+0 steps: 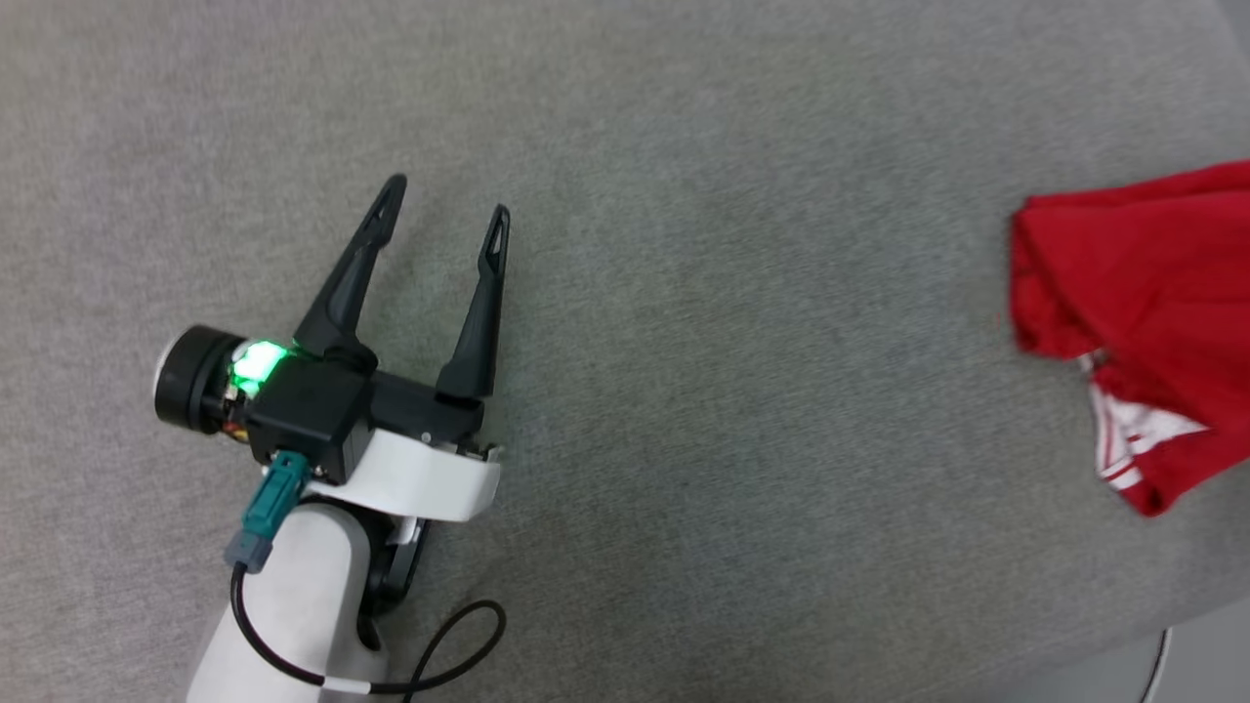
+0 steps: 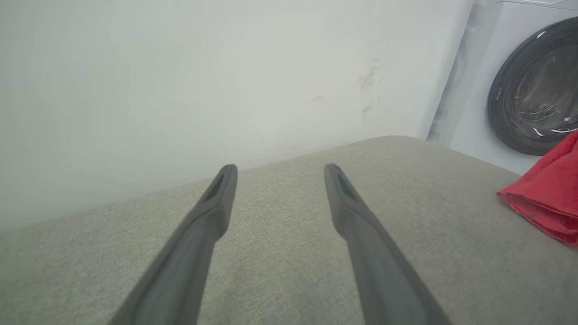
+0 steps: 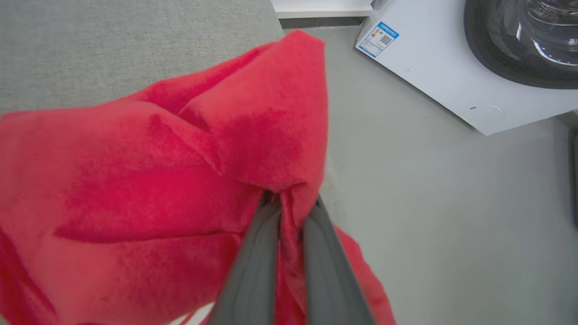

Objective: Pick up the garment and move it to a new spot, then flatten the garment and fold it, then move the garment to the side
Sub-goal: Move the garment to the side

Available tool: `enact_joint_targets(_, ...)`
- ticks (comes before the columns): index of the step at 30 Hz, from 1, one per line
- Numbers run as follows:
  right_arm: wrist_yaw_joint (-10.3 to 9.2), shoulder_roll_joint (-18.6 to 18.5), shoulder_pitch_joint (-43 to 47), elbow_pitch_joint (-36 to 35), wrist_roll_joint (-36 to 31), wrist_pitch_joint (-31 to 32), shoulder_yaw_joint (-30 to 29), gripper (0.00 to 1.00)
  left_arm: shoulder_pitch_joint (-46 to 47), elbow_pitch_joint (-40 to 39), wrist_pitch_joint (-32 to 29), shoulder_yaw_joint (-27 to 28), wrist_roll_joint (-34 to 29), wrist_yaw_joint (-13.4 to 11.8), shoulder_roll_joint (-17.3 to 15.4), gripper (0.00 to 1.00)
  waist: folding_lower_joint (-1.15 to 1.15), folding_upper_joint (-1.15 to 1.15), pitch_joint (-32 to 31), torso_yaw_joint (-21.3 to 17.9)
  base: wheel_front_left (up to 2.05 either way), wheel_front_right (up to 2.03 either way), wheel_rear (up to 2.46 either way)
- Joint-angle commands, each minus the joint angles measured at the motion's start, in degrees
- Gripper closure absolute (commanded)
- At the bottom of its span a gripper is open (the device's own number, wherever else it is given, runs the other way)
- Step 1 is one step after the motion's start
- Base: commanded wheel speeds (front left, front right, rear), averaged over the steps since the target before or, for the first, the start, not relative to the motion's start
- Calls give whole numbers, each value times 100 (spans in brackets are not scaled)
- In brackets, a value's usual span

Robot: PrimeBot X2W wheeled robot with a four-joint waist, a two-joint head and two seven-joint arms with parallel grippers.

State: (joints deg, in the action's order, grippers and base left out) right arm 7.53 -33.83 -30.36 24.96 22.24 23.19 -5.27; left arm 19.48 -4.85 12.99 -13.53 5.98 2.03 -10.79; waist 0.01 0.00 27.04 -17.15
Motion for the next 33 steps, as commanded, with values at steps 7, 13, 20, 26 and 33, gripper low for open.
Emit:
enact_joint_targets(7, -8, 147, -430, 1079, -442, -526, -607, 60, 339, -173, -49, -128, -87, 49, -55, 0, -1, 0, 525, 275, 0, 0, 0)
enact_joint_targets(13, -8, 394, -471, 1684, -792, -1169, -1015, 0, 305, -78, -1, -177, -29, 29, -25, 0, -1, 0, 450, 323, 0, 0, 0)
enact_joint_targets(20, -8, 579, -277, 1768, -1403, -2367, -1524, 0, 66, 179, 95, -139, 105, -50, 41, 0, -1, 0, -20, 394, 0, 0, 0)
enact_joint_targets(26, -8, 893, 229, 1371, -1638, -2991, -1624, 0, -370, 470, 177, -32, 301, -193, 175, 0, -1, 0, -782, 544, 0, 0, 0)
enact_joint_targets(33, -8, 1448, 1226, 528, -1577, -3140, -1427, 0, -1034, 730, 212, 106, 522, -347, 316, 0, -1, 0, -1596, 758, 0, 0, 0)
